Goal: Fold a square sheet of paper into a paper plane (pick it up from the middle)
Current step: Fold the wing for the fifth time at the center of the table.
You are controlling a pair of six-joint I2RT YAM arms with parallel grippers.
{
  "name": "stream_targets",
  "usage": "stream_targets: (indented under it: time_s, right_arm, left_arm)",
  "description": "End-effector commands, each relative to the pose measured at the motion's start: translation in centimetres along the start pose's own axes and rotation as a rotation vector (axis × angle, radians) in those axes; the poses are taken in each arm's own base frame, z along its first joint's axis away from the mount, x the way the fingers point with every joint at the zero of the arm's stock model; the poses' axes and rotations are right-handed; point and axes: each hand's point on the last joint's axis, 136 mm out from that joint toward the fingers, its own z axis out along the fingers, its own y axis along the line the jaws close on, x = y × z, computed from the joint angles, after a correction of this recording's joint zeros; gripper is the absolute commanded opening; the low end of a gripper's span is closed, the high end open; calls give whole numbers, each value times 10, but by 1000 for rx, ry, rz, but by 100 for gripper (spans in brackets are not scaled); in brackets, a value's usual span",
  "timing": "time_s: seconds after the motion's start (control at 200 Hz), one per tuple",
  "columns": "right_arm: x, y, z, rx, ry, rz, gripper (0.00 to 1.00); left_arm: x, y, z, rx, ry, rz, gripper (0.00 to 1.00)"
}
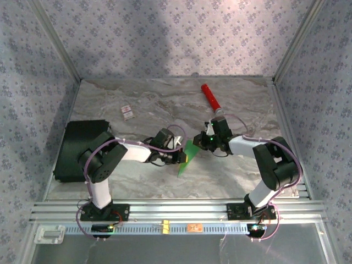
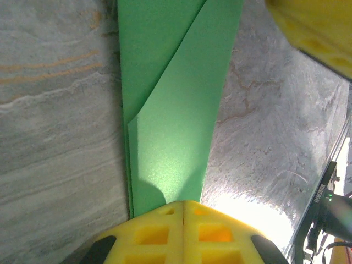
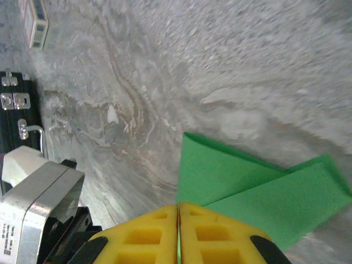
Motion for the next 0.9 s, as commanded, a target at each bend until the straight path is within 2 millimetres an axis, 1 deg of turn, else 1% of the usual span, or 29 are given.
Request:
stream_targets:
  time_s: [0.0,0.065,0.145,0.31,0.45,0.565,0.61,0.685,0.73,0.785,0.82,0.894]
  right_arm:
    - [15,-17,11,63,36,32,10]
    - [18,-30,14,86,37,53,10]
    - [15,-44,15,102,28,79,9]
    - [-9,-63,7,119,-20,125,9]
    - [-28,-70,-6,102,-66,154,10]
    - [-36,-61,-21,89,-94,147,12]
    - [-36,-55,-28,86,-100,130,12]
    - [-29,-48,-36,95,-96,105,13]
    - [-22,-46,-39,105,-91,96,15]
    - [-14,-45,-42,107,-86,94,16]
    - [-8,-44,-43,107,-82,92,16]
    - [4,-44,-46,110,-86,100,18]
  left_arm:
    - [22,30,3,-106,55,-64,0]
    - [21,30,3,-103,52,-63,0]
    - [23,31,3,-104,55,-70,0]
    - [28,36,4,-110,63,-83,0]
    - [31,38,3,-91,46,-110,0]
    - [29,29,2,-83,21,-93,0]
    - [27,25,0,-96,3,-79,0]
    - [18,12,-3,-92,-40,-62,0]
    - [12,3,-6,-83,-67,-56,5]
    - [4,-12,-9,-61,-94,-36,6]
    - [-1,-23,-13,-49,-110,-16,9]
    - [-9,-34,-24,-63,-149,15,17]
